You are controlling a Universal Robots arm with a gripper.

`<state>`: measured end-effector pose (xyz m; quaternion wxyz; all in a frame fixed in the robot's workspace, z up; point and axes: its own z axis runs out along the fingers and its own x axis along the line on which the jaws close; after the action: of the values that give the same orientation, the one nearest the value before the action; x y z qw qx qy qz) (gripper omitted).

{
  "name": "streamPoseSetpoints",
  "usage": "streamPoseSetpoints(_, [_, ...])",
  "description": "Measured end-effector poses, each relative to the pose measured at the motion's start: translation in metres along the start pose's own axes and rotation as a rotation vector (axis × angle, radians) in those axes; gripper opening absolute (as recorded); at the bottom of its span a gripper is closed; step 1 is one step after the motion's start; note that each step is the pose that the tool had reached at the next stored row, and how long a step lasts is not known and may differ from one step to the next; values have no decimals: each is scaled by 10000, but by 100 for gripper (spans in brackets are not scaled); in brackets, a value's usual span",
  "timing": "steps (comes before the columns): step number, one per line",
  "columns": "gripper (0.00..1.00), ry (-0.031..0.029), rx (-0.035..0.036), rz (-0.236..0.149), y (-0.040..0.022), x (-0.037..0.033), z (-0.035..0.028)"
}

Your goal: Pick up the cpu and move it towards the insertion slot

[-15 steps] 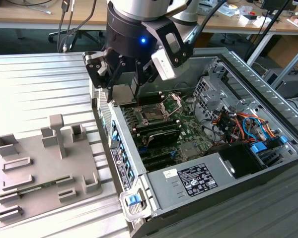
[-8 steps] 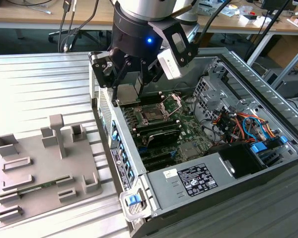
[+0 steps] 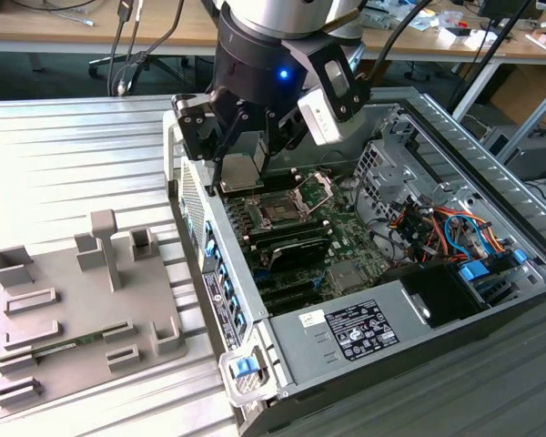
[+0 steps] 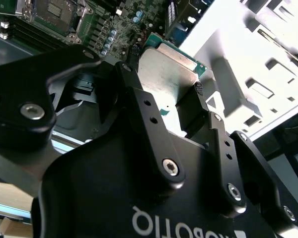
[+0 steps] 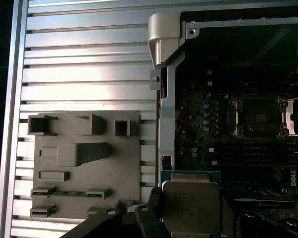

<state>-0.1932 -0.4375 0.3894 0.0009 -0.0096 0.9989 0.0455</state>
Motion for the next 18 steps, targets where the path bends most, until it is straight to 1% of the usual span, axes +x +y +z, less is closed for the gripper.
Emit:
streamPoseSetpoints(10, [55,0,0,0,-2,-85,0])
streamPoseSetpoints(12, [55,0,-1,1,-2,-117,0])
streamPoseSetpoints(16, [55,0,0,0,-3,-151,0])
streamPoseSetpoints(18, [55,0,0,0,-4,-193,0])
